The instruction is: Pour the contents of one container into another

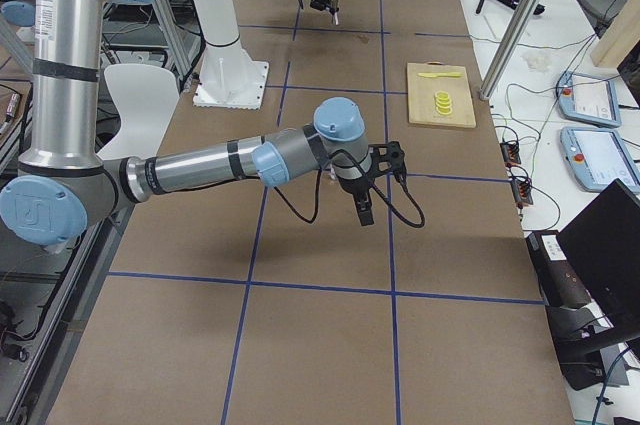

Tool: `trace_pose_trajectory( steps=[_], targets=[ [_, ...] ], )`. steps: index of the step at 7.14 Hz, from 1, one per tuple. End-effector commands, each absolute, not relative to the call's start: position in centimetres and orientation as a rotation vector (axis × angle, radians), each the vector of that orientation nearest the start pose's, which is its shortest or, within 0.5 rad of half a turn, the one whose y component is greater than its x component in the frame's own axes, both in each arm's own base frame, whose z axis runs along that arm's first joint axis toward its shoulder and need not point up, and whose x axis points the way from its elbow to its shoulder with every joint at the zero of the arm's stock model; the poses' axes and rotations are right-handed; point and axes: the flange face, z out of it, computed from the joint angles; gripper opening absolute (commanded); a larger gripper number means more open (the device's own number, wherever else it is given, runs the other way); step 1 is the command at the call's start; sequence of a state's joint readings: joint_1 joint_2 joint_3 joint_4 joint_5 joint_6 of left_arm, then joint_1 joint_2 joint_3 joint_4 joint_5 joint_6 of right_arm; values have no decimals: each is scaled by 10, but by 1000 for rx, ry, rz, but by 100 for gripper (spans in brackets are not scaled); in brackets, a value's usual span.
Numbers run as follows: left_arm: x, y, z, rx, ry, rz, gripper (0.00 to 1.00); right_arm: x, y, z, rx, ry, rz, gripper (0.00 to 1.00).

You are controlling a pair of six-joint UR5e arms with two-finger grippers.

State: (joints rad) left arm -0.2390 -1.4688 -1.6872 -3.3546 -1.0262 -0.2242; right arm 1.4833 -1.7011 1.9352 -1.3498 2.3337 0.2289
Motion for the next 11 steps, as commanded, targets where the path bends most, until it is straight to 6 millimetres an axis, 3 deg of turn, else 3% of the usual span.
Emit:
trace_pose_trajectory(
  steps=[1,3,4,7,8,9,11],
  targets=[
    [366,-285,434,1604,977,449,0,25,-451,515,306,-808,-41,100],
    [363,-323,409,1584,1110,606,0,25,-451,516,305,-807,-38,100],
    [370,-345,381,1529,1193,658,0,25,-451,517,303,-805,-37,100],
    [428,-386,294,1459,1171,690,0,26,-451,518,301,-803,-32,100],
    [456,-400,273,1418,1201,667,0,25,-452,517,302,-803,-34,100],
    [483,-413,265,1403,1204,690,0,25,-454,515,307,-803,-34,100],
    [517,-427,249,1393,1207,739,0,24,-456,511,308,-806,-25,100]
  ],
)
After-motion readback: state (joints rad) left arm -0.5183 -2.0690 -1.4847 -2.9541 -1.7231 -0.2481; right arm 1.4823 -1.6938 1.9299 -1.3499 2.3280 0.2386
